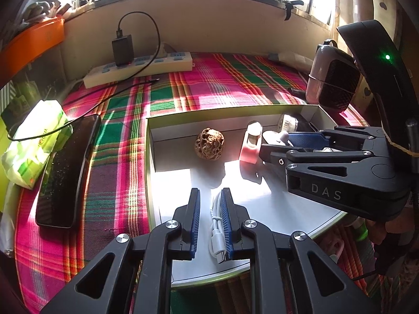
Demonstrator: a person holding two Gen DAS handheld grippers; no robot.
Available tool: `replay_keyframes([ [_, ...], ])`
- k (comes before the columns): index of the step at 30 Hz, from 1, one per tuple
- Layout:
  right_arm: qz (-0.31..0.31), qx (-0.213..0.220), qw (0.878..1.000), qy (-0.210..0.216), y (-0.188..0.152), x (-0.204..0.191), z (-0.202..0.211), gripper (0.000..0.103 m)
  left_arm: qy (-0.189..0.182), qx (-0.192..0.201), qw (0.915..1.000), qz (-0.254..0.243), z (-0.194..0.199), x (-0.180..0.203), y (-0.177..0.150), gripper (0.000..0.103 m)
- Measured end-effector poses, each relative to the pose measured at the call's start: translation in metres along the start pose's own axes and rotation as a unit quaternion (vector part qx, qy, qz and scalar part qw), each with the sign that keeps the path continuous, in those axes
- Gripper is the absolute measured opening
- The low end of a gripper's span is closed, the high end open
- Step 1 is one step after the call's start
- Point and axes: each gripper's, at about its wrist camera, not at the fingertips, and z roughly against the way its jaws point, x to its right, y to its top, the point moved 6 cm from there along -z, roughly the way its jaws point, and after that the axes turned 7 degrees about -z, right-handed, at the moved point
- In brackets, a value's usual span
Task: Organize objects
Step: 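Lower the cable and white ball into the box and open both tools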
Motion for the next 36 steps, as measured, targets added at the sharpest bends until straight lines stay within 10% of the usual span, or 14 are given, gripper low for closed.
replay_keyframes([
  [36, -0.017, 0.023, 1.000, -0.012, -0.007, 0.007, 0.019, 0.052, 0.010, 0.006, 0.9999, 0.002, 0.011, 0.005, -0.002, 0.026],
])
